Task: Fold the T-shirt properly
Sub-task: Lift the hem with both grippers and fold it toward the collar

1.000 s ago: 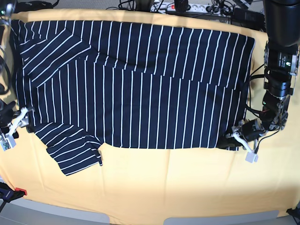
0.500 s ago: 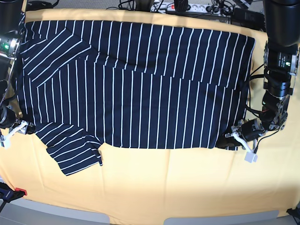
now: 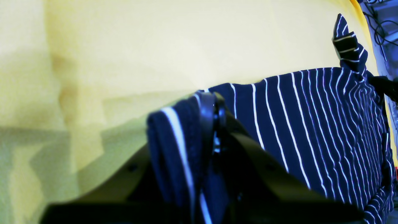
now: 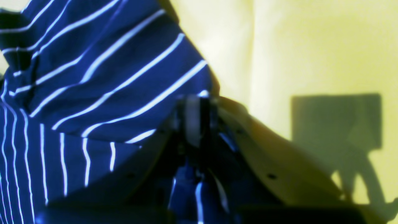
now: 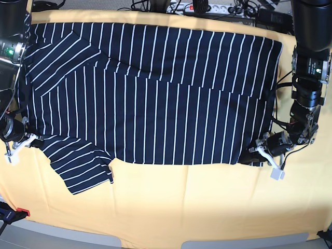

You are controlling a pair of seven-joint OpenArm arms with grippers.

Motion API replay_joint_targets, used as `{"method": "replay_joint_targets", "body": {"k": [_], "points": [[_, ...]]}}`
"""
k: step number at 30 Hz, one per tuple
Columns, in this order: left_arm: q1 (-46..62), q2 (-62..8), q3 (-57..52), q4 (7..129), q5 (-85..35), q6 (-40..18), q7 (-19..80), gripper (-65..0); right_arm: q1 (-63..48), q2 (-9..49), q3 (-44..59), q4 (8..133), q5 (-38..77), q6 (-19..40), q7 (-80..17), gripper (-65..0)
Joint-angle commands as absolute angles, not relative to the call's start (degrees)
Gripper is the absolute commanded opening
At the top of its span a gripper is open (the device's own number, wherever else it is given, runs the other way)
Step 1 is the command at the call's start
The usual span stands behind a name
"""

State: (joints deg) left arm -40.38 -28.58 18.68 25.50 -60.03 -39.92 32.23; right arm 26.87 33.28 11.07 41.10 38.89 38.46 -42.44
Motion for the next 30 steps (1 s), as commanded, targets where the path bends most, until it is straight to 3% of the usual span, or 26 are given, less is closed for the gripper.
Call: {"method": "replay_joint_targets", "body": {"k": [1, 11, 20, 25, 30], "points": [[-41.95, -29.32, 18.57, 25.91, -59.48, -40.00, 32.58, -65.0, 29.28, 34.87, 11.35, 41.78, 39.40, 39.72, -40.62, -65.0], [-44.95, -29.34, 18.57, 25.91, -57.76, -40.00, 30.87, -65.0, 34.15, 34.98, 11.33, 41.78, 38.48, 40.00, -38.59, -65.0], [-48.40, -28.71, 18.57, 25.91, -46.72, -38.06, 20.51, -65.0, 34.48, 34.79, 11.33, 41.78, 34.04, 40.00, -36.12, -65.0], [-49.10, -28.42, 18.57, 25.91, -47.27, -40.00, 21.89, -65.0, 34.46, 34.79, 11.33, 41.78, 34.33, 40.00, -36.88, -65.0], [-49.06, -29.45, 18.57, 29.71, -55.09, -40.00, 31.53, -65.0, 34.46, 35.09, 11.33, 41.91, 40.18, 40.00, -43.62, -65.0]]}}
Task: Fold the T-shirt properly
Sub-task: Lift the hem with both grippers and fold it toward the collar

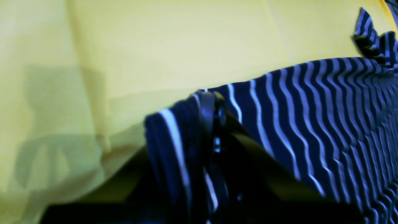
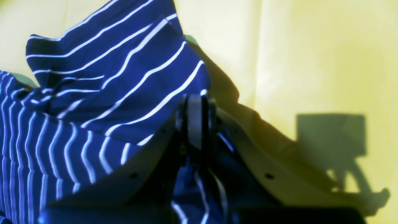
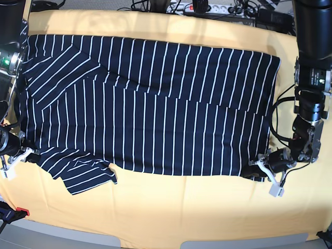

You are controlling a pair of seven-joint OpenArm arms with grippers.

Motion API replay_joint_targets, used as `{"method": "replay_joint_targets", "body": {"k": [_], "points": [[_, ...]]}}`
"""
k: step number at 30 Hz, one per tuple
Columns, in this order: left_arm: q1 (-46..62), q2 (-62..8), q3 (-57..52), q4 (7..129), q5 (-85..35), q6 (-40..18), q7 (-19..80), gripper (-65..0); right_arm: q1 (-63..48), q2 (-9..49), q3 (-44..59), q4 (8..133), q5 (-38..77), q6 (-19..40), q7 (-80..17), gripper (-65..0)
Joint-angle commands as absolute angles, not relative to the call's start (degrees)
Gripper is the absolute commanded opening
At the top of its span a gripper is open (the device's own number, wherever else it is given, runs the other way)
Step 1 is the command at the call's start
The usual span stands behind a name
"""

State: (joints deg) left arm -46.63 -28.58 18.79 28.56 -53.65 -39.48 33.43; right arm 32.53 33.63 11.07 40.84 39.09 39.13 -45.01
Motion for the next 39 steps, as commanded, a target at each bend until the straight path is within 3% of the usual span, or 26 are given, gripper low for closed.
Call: {"method": "replay_joint_targets", "body": {"k": [1, 7, 12, 21, 25, 32, 39], "points": [[-49.06, -29.95, 18.57, 31.07, -57.47, -40.00, 33.50, -65.0, 34.44, 35.14, 11.33, 42.24, 41.43, 40.00, -44.80, -65.0], [-48.07, -32.42, 18.57, 41.32, -68.10, -40.00, 49.25, -65.0, 29.28, 35.97, 11.27, 49.76, 46.50, 40.00, -50.30, -65.0], [-43.59, -34.87, 18.57, 50.89, -74.04, -40.00, 56.31, -65.0, 21.43, 37.76, 11.22, 60.12, 46.70, 40.00, -50.41, -65.0], [-33.80, -44.18, 18.22, 65.39, -75.88, -40.00, 57.08, -65.0, 15.86, 42.72, 11.25, 65.32, 48.60, 40.00, -50.22, -65.0], [-30.57, -46.52, 16.56, 68.71, -77.52, -40.00, 57.84, -65.0, 15.20, 42.68, 11.22, 65.32, 49.12, 40.00, -50.19, -65.0], [-27.59, -49.10, 15.62, 74.39, -85.00, -40.00, 69.54, -65.0, 14.76, 42.61, 11.22, 65.30, 49.15, 40.00, -50.24, -65.0], [-26.98, -54.46, 15.62, 80.49, -85.00, -40.00, 70.48, -65.0, 13.82, 42.78, 11.22, 65.30, 49.32, 40.00, -52.60, -65.0]]}}
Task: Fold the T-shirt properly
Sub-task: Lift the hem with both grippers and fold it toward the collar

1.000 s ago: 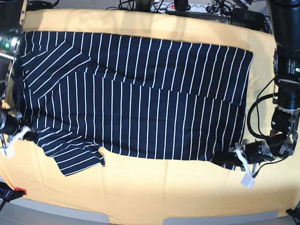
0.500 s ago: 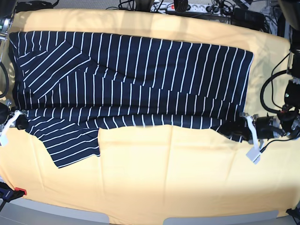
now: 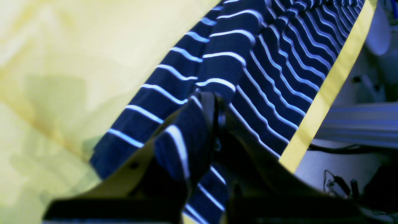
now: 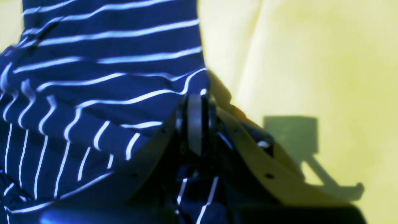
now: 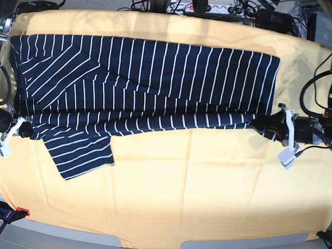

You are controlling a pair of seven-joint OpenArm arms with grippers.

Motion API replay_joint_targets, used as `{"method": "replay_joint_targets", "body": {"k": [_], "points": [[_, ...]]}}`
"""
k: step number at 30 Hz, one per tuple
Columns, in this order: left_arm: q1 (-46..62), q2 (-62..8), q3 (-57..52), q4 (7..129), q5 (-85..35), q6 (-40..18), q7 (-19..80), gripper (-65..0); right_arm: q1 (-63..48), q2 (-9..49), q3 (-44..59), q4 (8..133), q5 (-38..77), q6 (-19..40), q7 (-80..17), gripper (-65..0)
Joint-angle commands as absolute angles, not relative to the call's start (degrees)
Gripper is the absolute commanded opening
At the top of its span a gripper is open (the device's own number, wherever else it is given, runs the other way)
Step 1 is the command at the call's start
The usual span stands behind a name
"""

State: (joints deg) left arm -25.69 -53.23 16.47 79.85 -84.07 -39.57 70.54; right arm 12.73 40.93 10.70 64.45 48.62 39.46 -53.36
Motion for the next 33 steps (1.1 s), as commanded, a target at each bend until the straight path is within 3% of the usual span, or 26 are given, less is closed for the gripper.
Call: {"method": "replay_joint_targets", "body": {"k": [1, 20, 21, 23, 24, 25, 27, 33], "points": [[-26.98, -54.78, 15.62, 80.53, -85.00, -40.00, 71.09, -65.0, 13.72, 42.74, 11.22, 65.30, 49.34, 40.00, -52.88, -65.0], [-9.80, -58.06, 15.62, 85.30, -84.58, -40.00, 75.77, -65.0, 11.94, 42.92, 11.22, 65.32, 49.63, 40.00, -55.86, -64.0], [-9.82, -58.08, 15.62, 85.01, -83.57, -40.00, 74.72, -63.9, 12.10, 42.96, 11.22, 65.32, 50.11, 40.00, -56.34, -55.8], [-9.87, -58.11, 15.62, 84.31, -82.17, -40.00, 72.82, -49.0, 12.71, 43.57, 11.22, 65.32, 52.31, 40.00, -58.30, -34.4], [-9.85, -58.11, 15.62, 83.90, -81.80, -40.00, 71.77, -41.1, 13.41, 43.97, 11.25, 65.32, 53.58, 40.00, -59.48, -25.8], [-9.85, -58.08, 15.62, 83.50, -81.52, -40.00, 70.54, -34.7, 14.09, 44.64, 11.25, 65.32, 54.76, 40.00, -60.45, -21.2], [-9.85, -58.08, 15.62, 82.67, -80.97, -40.00, 68.73, -29.1, 15.70, 45.76, 11.25, 65.32, 57.69, 40.00, -61.14, -20.2], [-9.85, -58.08, 15.62, 82.11, -80.16, -40.00, 67.26, -29.2, 18.02, 43.70, 11.22, 65.32, 64.45, 40.00, -58.96, -20.2]]}}
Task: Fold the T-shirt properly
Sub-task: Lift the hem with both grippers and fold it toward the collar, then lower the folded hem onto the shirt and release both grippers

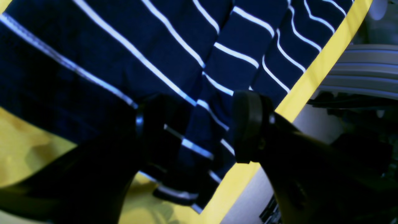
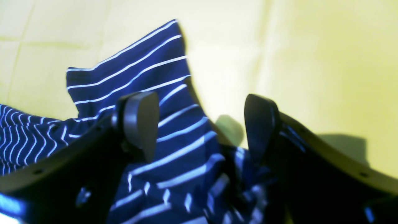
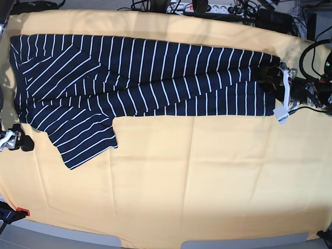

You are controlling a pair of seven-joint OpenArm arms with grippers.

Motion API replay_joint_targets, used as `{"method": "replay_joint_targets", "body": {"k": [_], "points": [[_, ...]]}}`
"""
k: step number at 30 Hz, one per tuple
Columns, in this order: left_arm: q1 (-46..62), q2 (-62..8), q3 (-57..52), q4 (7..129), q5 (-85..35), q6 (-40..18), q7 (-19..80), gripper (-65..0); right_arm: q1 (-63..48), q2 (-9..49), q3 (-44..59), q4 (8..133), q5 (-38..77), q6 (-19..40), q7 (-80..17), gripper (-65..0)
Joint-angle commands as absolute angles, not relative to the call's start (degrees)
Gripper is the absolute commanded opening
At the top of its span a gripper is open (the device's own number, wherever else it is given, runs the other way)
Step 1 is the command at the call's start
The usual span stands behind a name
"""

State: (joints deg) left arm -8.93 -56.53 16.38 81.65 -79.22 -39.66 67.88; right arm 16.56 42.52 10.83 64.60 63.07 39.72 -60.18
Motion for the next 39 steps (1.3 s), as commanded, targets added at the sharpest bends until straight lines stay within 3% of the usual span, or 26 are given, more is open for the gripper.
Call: {"method": "replay_joint_targets", "body": {"k": [1, 8, 18, 20, 23, 28, 32, 39], "points": [[-9.85, -58.08, 15.62, 82.11, -79.83, -40.00, 66.89, -29.2, 18.46, 42.19, 11.22, 65.30, 62.83, 40.00, -57.87, -20.2], [-9.85, -58.08, 15.62, 82.11, -77.78, -40.00, 65.80, -29.2, 18.87, 32.14, 11.22, 65.08, 37.08, 39.31, -45.08, -20.2], [-7.11, -58.08, 15.62, 82.11, -76.90, -40.00, 66.00, -29.2, 18.90, 25.96, 11.25, 61.93, 28.42, 29.71, -39.94, -20.2], [-6.63, -58.06, 15.62, 82.11, -76.90, -40.00, 65.98, -29.2, 18.90, 25.85, 11.25, 60.42, 28.75, 30.15, -39.59, -20.3], [-6.50, -58.08, 15.62, 82.11, -76.93, -40.00, 65.98, -29.2, 18.90, 25.54, 11.25, 58.70, 33.39, 35.27, -39.99, -21.6], [-6.55, -58.08, 15.62, 82.11, -76.95, -40.00, 65.93, -29.2, 18.96, 24.77, 11.25, 58.28, 38.85, 40.00, -41.39, -36.0], [-6.72, -58.11, 15.62, 82.11, -76.90, -40.00, 65.32, -29.2, 19.59, 25.23, 11.27, 59.42, 43.92, 40.00, -43.48, -64.3], [-8.16, -58.11, 15.62, 82.11, -76.88, -40.00, 64.69, -29.2, 18.63, 27.00, 11.29, 70.26, 57.36, 40.00, -57.21, -65.0]]}}
